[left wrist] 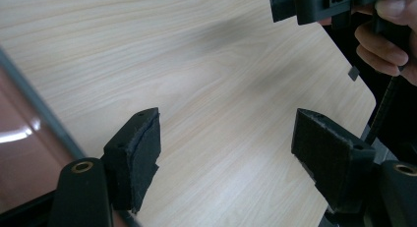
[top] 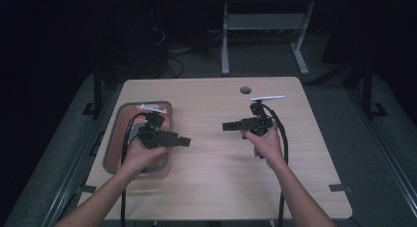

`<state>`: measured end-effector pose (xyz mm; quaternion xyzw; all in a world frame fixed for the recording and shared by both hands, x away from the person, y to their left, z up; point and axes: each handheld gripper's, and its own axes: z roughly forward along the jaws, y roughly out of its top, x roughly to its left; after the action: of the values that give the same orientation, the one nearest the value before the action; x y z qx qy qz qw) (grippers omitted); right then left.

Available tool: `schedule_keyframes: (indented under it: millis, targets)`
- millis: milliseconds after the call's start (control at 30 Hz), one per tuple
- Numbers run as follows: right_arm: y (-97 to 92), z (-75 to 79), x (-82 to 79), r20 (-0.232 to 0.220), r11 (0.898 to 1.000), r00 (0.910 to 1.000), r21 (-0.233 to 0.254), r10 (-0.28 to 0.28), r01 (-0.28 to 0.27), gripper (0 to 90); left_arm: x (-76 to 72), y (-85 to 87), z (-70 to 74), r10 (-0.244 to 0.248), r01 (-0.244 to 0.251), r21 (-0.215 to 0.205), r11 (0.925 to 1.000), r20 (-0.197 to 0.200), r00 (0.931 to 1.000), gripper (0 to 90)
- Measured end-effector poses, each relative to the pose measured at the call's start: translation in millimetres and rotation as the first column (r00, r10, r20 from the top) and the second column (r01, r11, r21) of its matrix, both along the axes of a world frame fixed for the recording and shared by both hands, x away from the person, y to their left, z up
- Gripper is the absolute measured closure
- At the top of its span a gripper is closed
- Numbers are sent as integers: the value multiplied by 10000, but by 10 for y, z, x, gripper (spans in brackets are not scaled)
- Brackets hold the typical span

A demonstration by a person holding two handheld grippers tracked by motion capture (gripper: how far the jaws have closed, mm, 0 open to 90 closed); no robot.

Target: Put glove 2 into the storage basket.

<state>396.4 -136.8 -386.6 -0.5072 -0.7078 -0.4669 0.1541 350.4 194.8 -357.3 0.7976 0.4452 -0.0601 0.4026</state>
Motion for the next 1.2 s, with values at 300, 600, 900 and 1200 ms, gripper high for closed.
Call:
schedule_keyframes:
  millis: [300,600,900,1200]
  targets:
    - [-220,-59,-46,-79,9992,9993,120,-371,372,473,-8,-153,-38,-225,225,-11,9997,16,9997,259]
    - [-387,-85,-97,-118,9979,9979,97,-633,634,469,-25,-255,-68,-284,284,-113,9995,37,9996,244]
    - [-625,-164,-174,-234,9948,9946,84,-1015,1017,468,-41,-370,-114,-476,476,-144,9988,35,9989,244]
    - [-775,-300,-255,-423,9924,9915,5,-1231,1232,460,-114,-496,-222,-794,792,-198,9967,-84,9968,244]
